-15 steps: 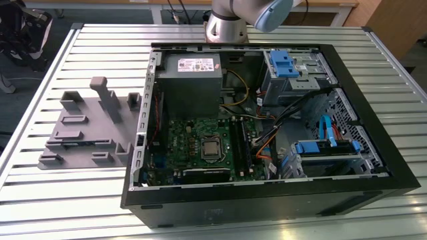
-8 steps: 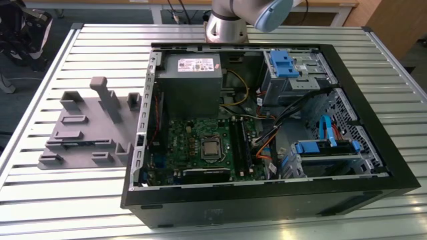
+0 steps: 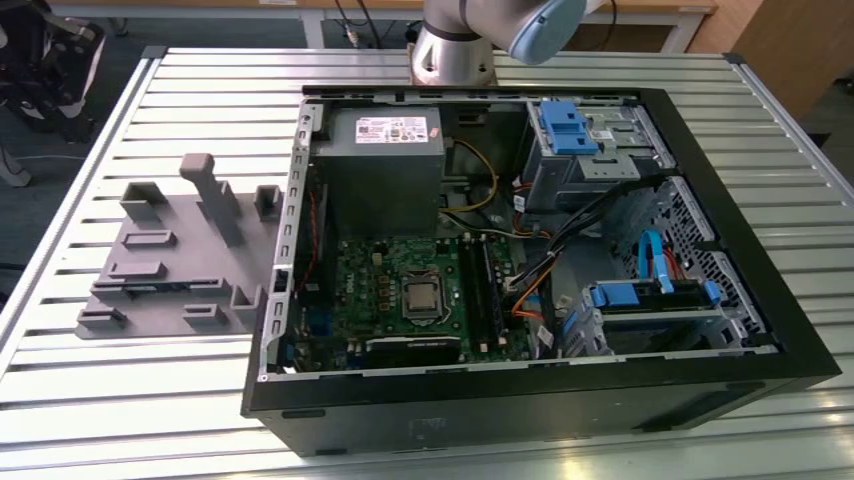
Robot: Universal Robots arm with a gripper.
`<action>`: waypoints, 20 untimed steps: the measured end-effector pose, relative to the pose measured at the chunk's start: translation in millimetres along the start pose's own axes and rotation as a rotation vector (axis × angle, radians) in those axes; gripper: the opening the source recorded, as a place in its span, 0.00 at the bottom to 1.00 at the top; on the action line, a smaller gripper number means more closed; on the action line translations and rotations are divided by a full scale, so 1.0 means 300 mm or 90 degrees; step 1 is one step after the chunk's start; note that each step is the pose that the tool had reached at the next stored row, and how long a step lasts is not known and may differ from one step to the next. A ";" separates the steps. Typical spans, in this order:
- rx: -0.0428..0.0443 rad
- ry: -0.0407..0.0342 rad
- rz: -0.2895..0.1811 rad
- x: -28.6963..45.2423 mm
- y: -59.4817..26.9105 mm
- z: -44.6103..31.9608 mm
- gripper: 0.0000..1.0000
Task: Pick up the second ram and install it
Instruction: 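Pick up the second ram and move it above second insertion slot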
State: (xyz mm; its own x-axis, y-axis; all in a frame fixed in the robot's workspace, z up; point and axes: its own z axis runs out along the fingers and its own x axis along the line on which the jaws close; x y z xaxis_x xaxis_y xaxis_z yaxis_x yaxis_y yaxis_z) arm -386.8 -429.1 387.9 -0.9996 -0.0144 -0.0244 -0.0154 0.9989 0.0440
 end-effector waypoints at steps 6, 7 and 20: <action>-0.0007 0.0012 -0.029 0.000 0.000 0.000 0.11; -0.0008 0.0014 -0.032 0.000 0.000 0.000 0.11; -0.0016 0.0028 -0.065 0.000 0.000 0.000 0.11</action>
State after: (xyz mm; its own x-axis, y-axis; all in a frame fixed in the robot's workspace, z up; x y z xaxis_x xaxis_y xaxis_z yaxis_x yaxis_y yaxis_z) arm -386.7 -429.1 387.8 -0.9930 -0.1159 -0.0245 -0.1169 0.9922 0.0441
